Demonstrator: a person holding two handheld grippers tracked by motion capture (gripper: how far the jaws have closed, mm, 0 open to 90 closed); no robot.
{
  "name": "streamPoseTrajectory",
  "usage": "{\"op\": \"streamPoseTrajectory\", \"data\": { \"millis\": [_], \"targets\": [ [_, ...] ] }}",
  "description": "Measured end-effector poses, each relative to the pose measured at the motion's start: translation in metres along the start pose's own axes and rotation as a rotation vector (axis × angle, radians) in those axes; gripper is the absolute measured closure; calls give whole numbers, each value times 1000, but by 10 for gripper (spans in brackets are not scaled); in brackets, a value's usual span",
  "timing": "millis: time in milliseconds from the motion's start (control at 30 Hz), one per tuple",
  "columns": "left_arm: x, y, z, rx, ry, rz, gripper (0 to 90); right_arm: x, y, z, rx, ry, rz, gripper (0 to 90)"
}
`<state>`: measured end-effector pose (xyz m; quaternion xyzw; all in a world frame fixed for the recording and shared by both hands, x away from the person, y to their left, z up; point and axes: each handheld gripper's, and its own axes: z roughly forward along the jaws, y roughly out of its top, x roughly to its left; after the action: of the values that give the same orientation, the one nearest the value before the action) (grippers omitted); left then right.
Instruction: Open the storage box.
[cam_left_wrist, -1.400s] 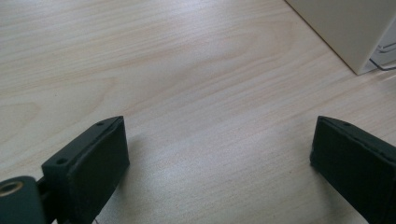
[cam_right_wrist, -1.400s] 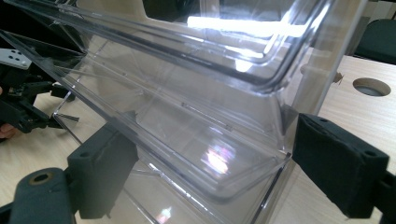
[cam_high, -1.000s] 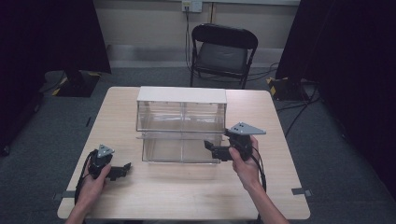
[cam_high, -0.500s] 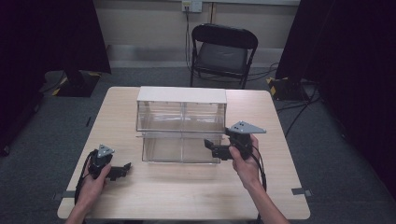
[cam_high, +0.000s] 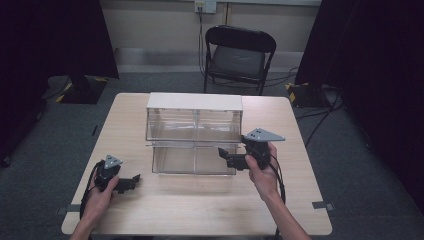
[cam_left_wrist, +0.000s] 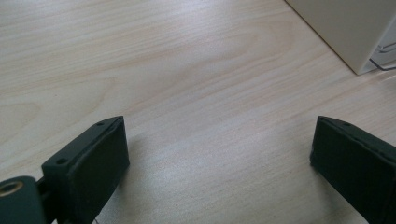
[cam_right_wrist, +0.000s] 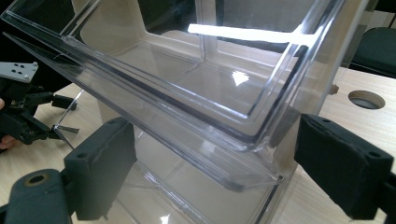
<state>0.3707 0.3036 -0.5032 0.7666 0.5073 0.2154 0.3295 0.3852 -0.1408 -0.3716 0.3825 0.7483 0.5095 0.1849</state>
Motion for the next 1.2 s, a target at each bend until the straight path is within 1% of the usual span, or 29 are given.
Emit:
{"op": "streamPoseTrajectory", "data": {
  "millis": [300,333,667,733,767,800,833,1000,1033,1067,1200],
  "targets": [
    [0,0,0,1,2,6,38,0,-1,1,-6,3,7,122],
    [0,0,0,0,0,0,38,-1,-1,1,-6,3,7,123],
    [0,0,0,1,0,2,38,-2,-2,1,-11,11,12,125],
    [0,0,0,0,0,0,38,-2,-3,0,-12,12,17,126],
    [0,0,0,1,4,8,38,-2,-3,0,-13,13,19,128],
    [0,0,0,0,0,0,38,-3,-3,0,-16,16,22,133],
    [0,0,0,0,0,1,38,-3,-4,0,-16,19,27,132],
    [0,0,0,0,0,0,38,-3,-3,0,-12,19,20,139],
    [0,0,0,1,2,6,38,-3,-3,-1,-11,19,20,139],
    [0,0,0,0,1,0,38,-3,-3,0,-13,19,20,139],
    [0,0,0,0,0,2,38,-3,-3,-1,-12,20,18,139]
  ]
}}
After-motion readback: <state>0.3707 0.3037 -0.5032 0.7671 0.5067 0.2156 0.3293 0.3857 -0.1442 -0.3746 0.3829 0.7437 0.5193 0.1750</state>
